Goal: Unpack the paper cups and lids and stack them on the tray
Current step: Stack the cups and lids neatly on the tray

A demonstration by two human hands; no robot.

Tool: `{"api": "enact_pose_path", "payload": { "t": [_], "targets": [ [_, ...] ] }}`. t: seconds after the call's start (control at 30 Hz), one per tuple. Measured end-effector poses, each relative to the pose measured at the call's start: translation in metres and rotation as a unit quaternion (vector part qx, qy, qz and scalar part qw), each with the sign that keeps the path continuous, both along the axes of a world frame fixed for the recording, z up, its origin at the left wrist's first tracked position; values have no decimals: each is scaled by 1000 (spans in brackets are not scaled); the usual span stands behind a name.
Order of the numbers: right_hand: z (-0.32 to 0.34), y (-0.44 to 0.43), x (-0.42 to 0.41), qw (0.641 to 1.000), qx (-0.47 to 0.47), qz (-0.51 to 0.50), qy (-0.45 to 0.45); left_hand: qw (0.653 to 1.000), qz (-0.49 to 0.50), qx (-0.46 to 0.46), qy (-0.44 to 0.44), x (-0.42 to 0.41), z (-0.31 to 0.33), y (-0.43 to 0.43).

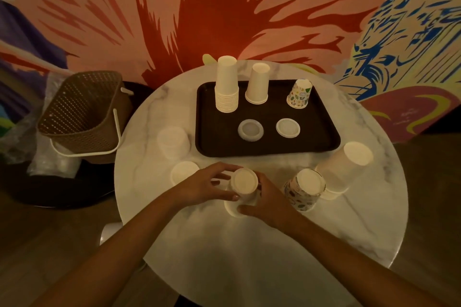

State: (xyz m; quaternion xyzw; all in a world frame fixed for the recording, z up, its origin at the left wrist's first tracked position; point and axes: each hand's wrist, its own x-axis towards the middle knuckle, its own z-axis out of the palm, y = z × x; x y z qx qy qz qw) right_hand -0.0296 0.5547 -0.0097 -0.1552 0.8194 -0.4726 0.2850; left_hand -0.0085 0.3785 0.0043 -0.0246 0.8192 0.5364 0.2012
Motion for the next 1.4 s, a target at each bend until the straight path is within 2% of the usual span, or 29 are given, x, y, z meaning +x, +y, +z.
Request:
{"api": "enact_pose_path", "payload": {
  "t": [0.27,0.57,0.77,0.93,1.03,1.13,1.4],
  "targets": [
    [-1,-2,-8,998,7,-3,55,999,24,29,16,4,3,1],
    [86,0,-18,995,-15,28,100,993,22,19,117,0,83,-5],
    [141,-16,-64,982,-37,47,177,982,14,-18,188,-44,135,-24],
    [158,-52,-136,964,-44,22,261,960,38,-42,275,-108,154,-50],
    [158,-75,-178,954,-36,4,298,948,48,-65,309,-149,153,-65],
    [150,-96,-214,958,-31,-19,286,945,83,-44,314,-187,140,-78],
    [92,-127,-272,975,39,-28,218,965,143,29,219,-244,65,-94]
  ]
}}
